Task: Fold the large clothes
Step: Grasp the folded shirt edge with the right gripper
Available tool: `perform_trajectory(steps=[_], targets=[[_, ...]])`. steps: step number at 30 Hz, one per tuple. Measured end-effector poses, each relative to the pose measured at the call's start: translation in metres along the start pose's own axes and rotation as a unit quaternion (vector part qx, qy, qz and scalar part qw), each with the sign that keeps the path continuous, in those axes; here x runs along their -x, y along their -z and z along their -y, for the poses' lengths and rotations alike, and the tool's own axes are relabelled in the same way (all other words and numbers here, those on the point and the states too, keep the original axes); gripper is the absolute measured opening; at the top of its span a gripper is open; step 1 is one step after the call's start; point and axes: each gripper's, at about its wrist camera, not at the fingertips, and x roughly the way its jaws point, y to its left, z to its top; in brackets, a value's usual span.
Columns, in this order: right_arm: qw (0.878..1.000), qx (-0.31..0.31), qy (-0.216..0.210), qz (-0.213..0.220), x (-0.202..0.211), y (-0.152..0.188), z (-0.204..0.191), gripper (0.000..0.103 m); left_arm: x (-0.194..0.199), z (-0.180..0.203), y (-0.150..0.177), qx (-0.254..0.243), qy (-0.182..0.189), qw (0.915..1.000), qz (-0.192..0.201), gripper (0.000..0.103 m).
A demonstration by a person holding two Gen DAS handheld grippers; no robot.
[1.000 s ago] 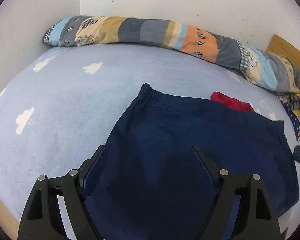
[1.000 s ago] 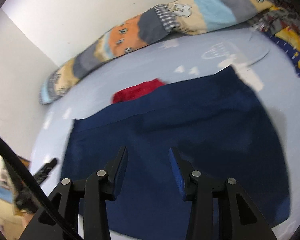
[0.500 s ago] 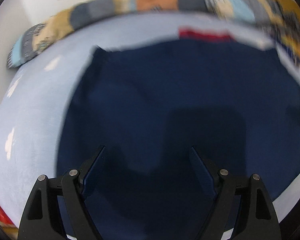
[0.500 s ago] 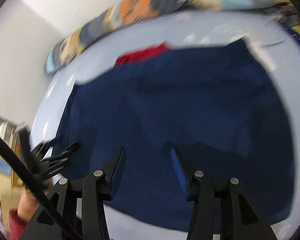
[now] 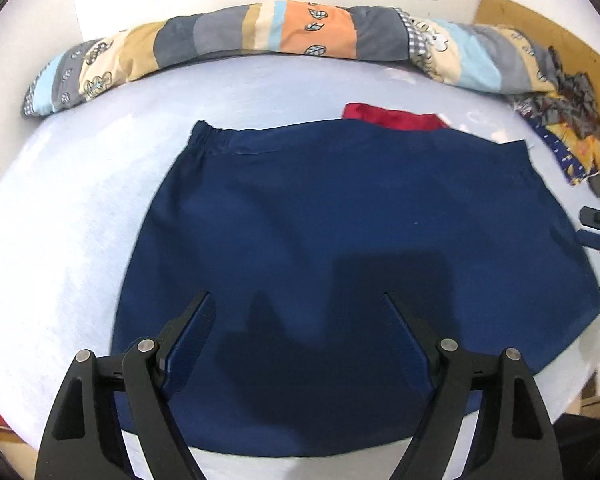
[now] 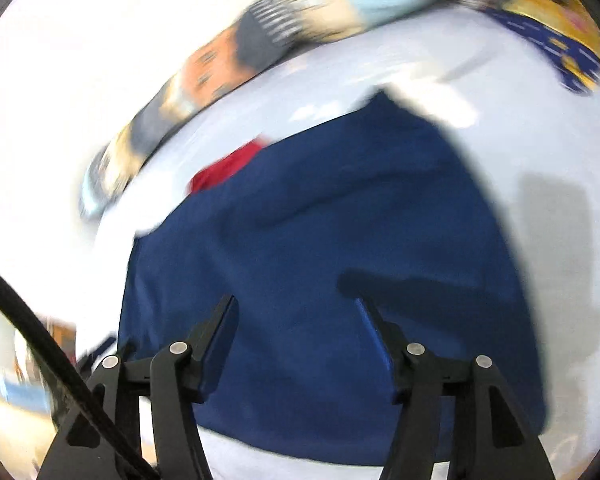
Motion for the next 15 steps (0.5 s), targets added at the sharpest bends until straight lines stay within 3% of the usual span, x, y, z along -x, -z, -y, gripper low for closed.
perform_trajectory(steps=[6,15], targets=[[0.998,-0.052,0.024,0.008,0.02,-0.006,0.081,0.064,-0.011,0.017,0.001,-0.05,-0.017,0.9986,-0.01,0.083],[0.998,-0.043,0.006,-0.038,0.025,0.02,0.138,0.064,-0.022,0.029,0.001,-0.055,-0.011,0.9982,-0.019,0.083]])
